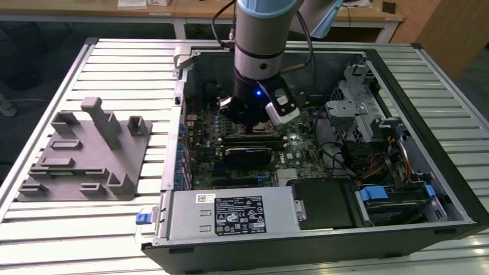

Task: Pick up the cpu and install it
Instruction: 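Install the second cpu locking lever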

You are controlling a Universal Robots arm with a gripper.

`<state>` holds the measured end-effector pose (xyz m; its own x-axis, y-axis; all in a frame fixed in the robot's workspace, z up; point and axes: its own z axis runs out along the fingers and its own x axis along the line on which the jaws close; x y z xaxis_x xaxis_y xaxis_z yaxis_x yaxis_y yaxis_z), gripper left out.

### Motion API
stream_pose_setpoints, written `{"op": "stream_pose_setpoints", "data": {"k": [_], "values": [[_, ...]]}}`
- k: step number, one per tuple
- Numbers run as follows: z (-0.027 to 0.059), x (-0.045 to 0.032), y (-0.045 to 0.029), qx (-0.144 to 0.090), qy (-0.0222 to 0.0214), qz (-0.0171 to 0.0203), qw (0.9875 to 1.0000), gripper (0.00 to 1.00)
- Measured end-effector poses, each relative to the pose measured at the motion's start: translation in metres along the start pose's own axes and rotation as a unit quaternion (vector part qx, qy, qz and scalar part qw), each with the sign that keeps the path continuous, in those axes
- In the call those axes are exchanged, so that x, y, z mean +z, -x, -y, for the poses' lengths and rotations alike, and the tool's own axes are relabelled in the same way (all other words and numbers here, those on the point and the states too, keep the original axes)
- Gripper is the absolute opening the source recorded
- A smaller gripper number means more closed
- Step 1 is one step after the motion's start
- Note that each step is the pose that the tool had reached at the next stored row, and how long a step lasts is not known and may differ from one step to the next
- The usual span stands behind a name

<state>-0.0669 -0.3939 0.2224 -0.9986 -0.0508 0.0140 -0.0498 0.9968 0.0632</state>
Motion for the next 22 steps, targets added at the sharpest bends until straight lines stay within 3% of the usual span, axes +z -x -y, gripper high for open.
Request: {"op": "stream_pose_setpoints", "data": {"k": [3,16,22], "values": [[0.0010,0.0014,-0.0024,-0.007,0.0043,-0.0002,1.0000,0.11],[0.0120,0.0050,-0.0070,-0.018,0.0398,0.0013,0.9990,0.11],[0.0196,0.0056,-0.0085,-0.020,0.0502,0.0018,0.9985,0.11]]}}
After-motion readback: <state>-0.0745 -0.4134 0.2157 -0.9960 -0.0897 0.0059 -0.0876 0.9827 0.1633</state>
